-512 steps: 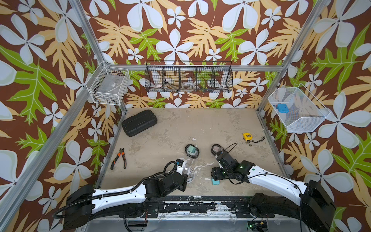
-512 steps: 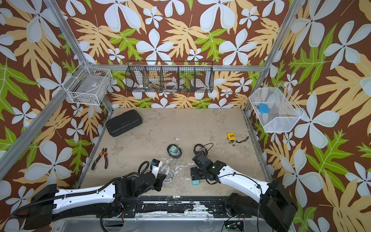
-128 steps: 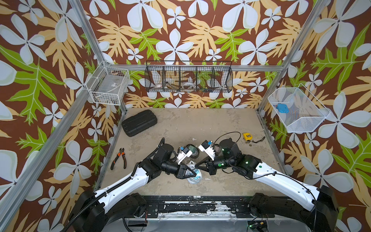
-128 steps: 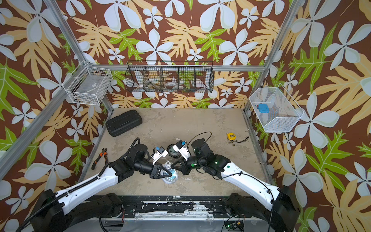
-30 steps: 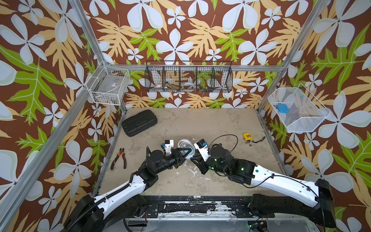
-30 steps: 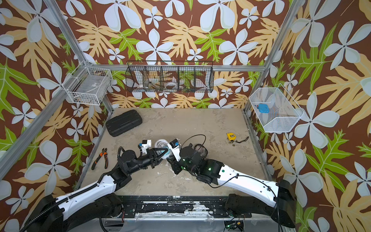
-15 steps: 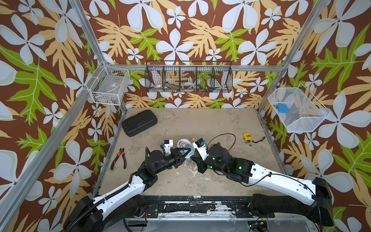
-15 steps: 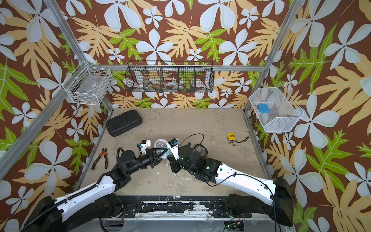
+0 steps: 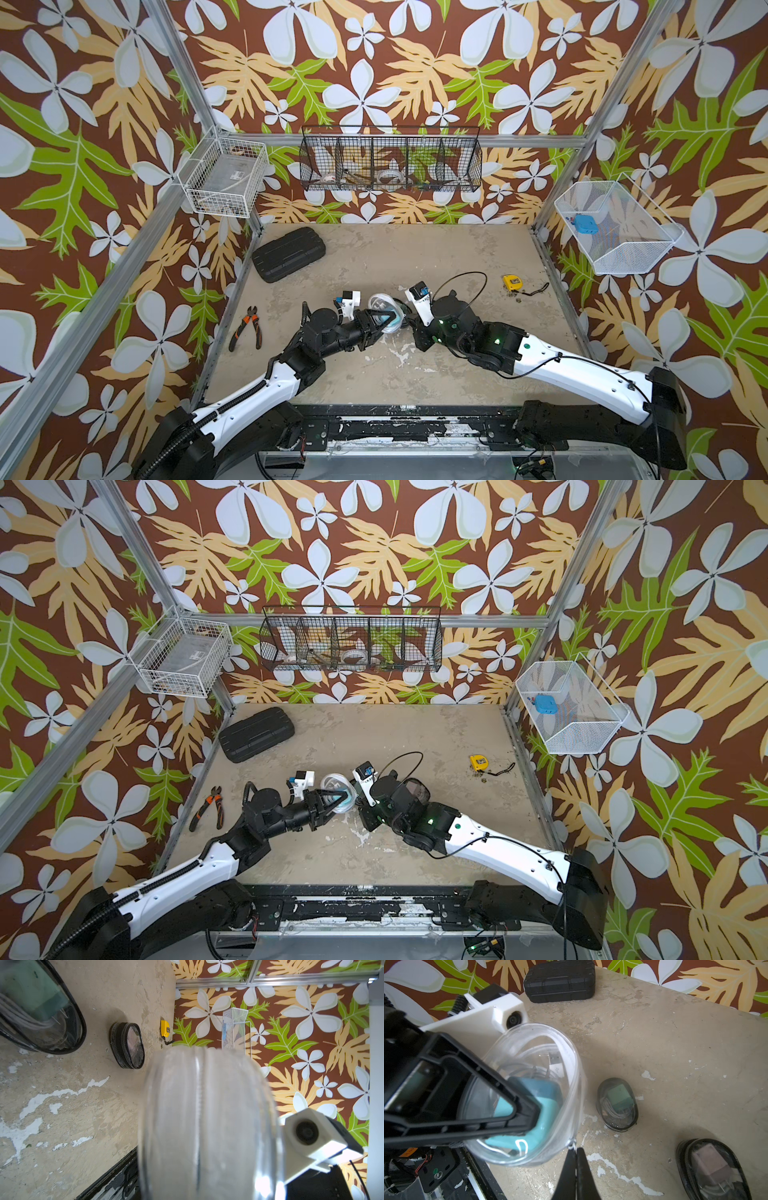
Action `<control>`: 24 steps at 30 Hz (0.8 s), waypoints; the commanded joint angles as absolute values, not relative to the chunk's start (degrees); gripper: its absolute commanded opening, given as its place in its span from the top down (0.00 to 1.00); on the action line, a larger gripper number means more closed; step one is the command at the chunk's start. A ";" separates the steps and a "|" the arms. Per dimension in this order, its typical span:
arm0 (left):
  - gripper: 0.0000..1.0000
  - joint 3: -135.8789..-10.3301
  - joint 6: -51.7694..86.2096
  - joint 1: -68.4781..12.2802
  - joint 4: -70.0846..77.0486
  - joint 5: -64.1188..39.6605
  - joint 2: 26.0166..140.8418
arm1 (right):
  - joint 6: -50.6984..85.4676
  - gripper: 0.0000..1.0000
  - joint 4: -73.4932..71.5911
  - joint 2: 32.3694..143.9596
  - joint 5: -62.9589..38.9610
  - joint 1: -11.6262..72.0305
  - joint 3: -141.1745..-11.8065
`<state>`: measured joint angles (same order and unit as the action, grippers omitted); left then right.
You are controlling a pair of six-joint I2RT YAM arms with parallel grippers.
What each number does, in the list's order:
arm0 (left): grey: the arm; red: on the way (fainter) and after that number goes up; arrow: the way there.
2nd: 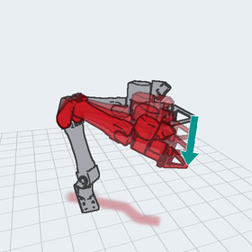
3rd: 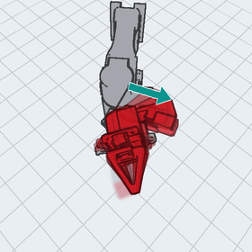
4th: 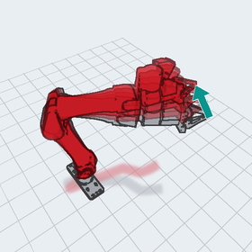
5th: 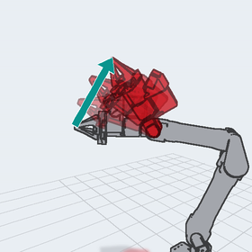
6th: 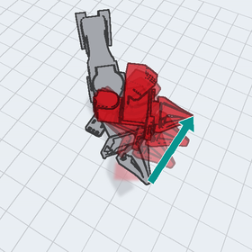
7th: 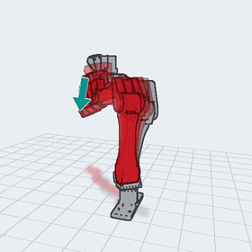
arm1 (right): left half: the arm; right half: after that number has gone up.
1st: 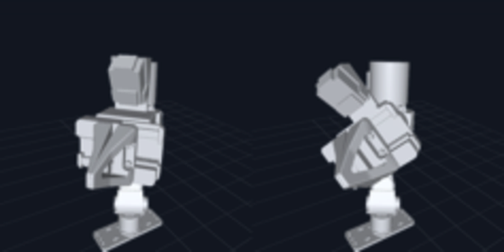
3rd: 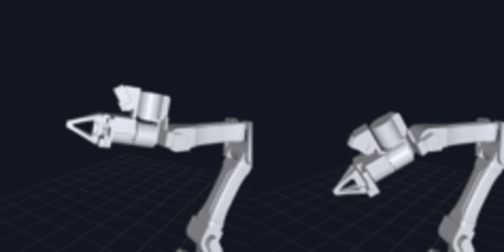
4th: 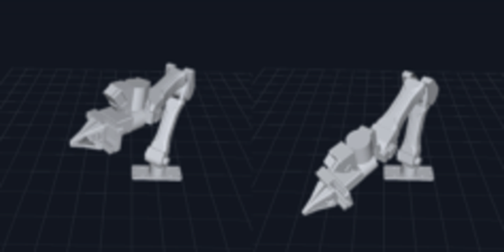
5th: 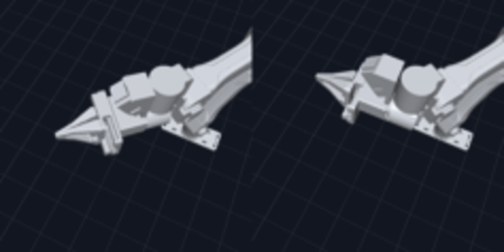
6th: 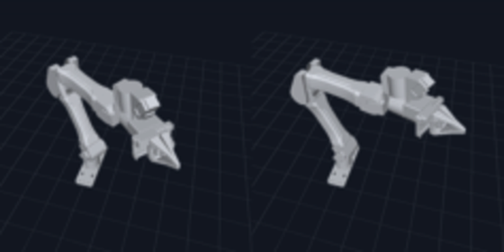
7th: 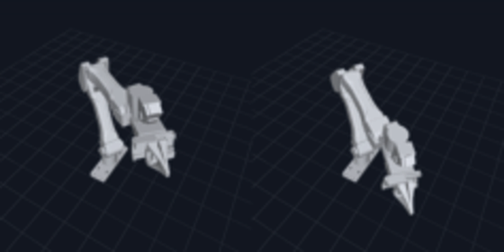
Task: Pack away charging kits
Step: Zip the zipper on the storage bag.
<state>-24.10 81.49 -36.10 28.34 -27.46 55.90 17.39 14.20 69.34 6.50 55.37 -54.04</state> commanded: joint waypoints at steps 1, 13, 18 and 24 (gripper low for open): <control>1.00 -25.71 75.04 -35.95 29.09 -41.09 56.70 | 14.20 1.00 15.10 69.85 8.60 53.41 -55.35; 1.00 -24.20 54.79 -36.65 17.30 -60.65 53.45 | 8.25 1.00 21.00 74.08 -10.57 49.14 -67.68; 1.00 -34.72 38.08 -40.96 5.20 -58.65 59.08 | 7.60 0.50 32.96 66.35 -21.53 44.76 -66.95; 1.00 -41.46 23.99 -42.33 -5.56 -58.45 65.01 | 9.69 0.32 37.35 61.79 -37.15 32.57 -63.97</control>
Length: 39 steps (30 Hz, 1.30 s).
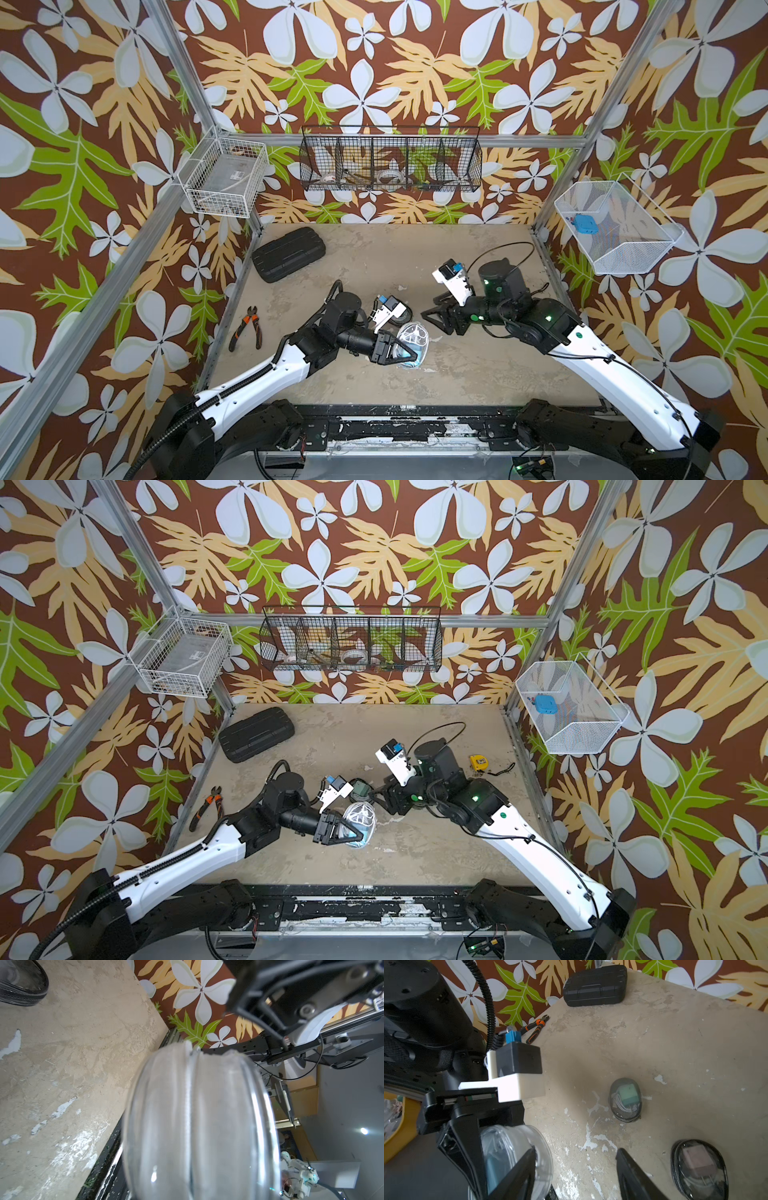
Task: Pack away charging kits
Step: Zip the zipper on the storage bag, then adjust the storage bag.
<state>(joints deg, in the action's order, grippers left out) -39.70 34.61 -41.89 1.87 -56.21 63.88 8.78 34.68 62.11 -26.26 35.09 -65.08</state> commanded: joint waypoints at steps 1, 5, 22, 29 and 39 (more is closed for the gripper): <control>1.00 -42.45 22.22 -43.02 -6.84 -58.38 65.65 | 10.21 0.30 36.00 62.10 -40.81 32.18 -62.85; 1.00 -47.66 14.38 -44.29 -16.23 -55.89 69.42 | 12.39 0.26 30.24 62.80 -51.67 32.17 -60.66; 0.98 -51.90 8.91 -44.34 -20.61 -56.76 72.07 | 11.95 0.41 29.17 60.97 -56.07 33.42 -51.93; 0.98 -52.19 6.34 -44.58 -22.21 -56.82 71.72 | 12.87 1.00 27.10 62.90 -56.95 37.95 -52.47; 0.71 -48.46 12.37 -44.54 -18.60 -52.78 65.77 | 29.50 1.00 11.53 58.24 -56.43 38.06 -47.45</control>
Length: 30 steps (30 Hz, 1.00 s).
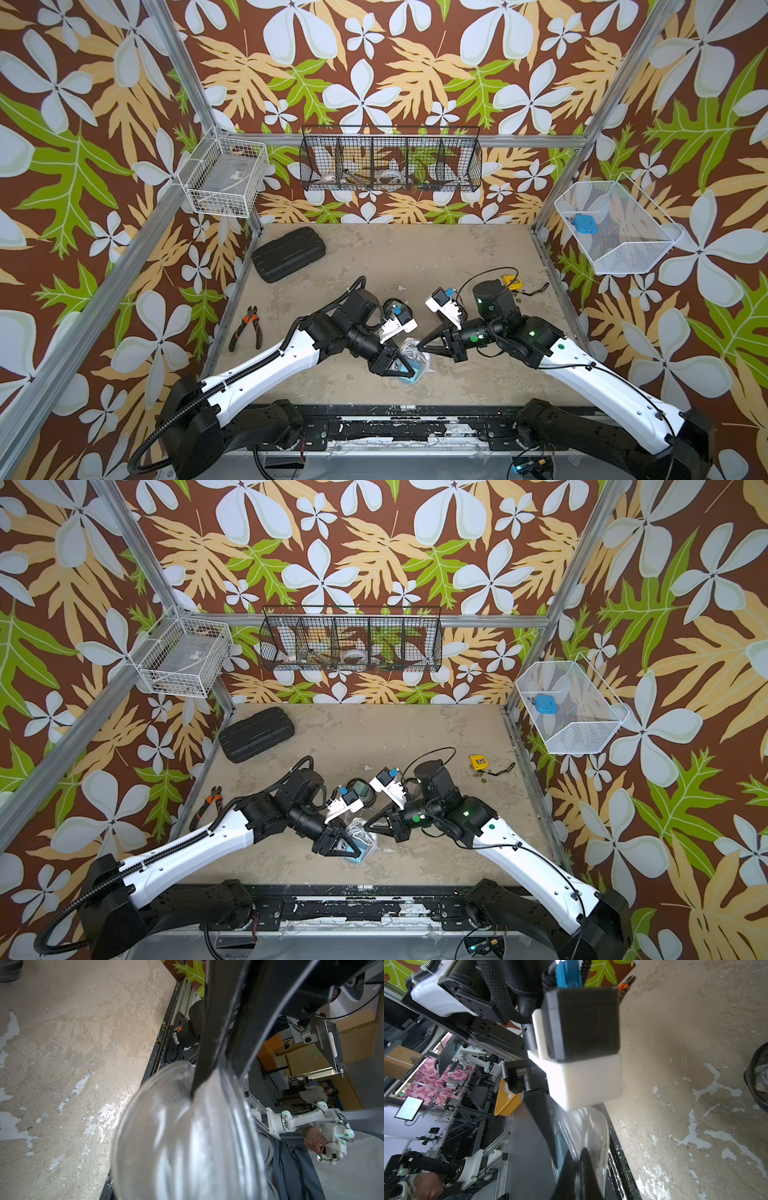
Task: Pack away charging kits
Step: Adjust the storage bag.
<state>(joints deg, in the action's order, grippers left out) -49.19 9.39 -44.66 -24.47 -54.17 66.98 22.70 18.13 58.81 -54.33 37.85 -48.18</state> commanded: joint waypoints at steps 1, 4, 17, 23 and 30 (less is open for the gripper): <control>0.69 -48.36 13.07 -44.55 -18.14 -52.77 65.13 | 30.21 1.00 10.89 57.91 -56.19 38.04 -47.04; 0.66 -47.10 15.79 -44.56 -15.61 -52.87 63.24 | 31.17 1.00 10.61 57.01 -53.92 38.05 -46.20; 0.22 -26.92 57.39 -43.51 36.22 -43.76 51.38 | 59.41 1.00 -10.24 49.72 -38.80 38.02 -37.32; 0.18 -18.93 69.93 -44.27 62.93 -27.37 54.12 | 77.70 1.00 -25.52 46.67 -27.75 39.77 -28.26; 0.19 -20.79 68.82 -44.64 59.95 -23.64 57.98 | 82.27 1.00 -25.91 46.90 -19.79 41.83 -27.46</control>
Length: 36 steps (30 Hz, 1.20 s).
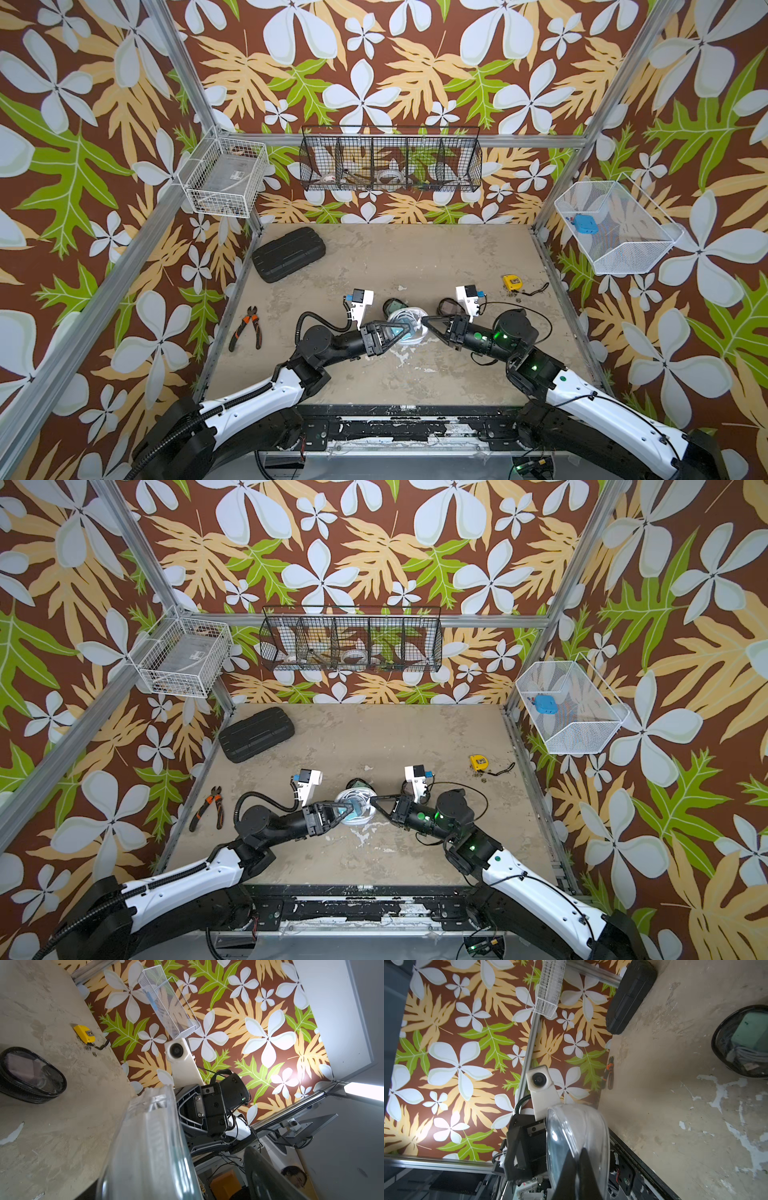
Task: Pack away charging kits
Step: Adjust the storage bag.
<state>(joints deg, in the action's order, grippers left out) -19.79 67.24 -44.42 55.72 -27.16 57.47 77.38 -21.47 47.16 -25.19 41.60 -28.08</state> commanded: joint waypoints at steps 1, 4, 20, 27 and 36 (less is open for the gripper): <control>0.19 -21.15 68.73 -44.86 58.79 -23.18 58.10 | 83.09 1.00 -26.62 46.68 -18.86 41.82 -26.85; 0.19 -21.99 68.09 -45.40 54.33 -20.56 57.93 | 83.38 1.00 -26.16 46.88 -16.36 41.98 -27.15; 0.75 -24.98 71.01 -45.95 45.93 -7.60 57.93 | 80.48 1.00 -21.99 50.00 -10.99 49.20 -33.05; 0.81 -30.32 72.23 -41.85 35.48 -20.24 57.09 | 57.68 0.72 4.76 40.47 -2.11 51.33 -42.57; 0.76 -34.25 76.09 -37.62 31.78 -42.58 59.29 | 26.73 0.70 18.74 46.97 -2.43 51.37 -54.90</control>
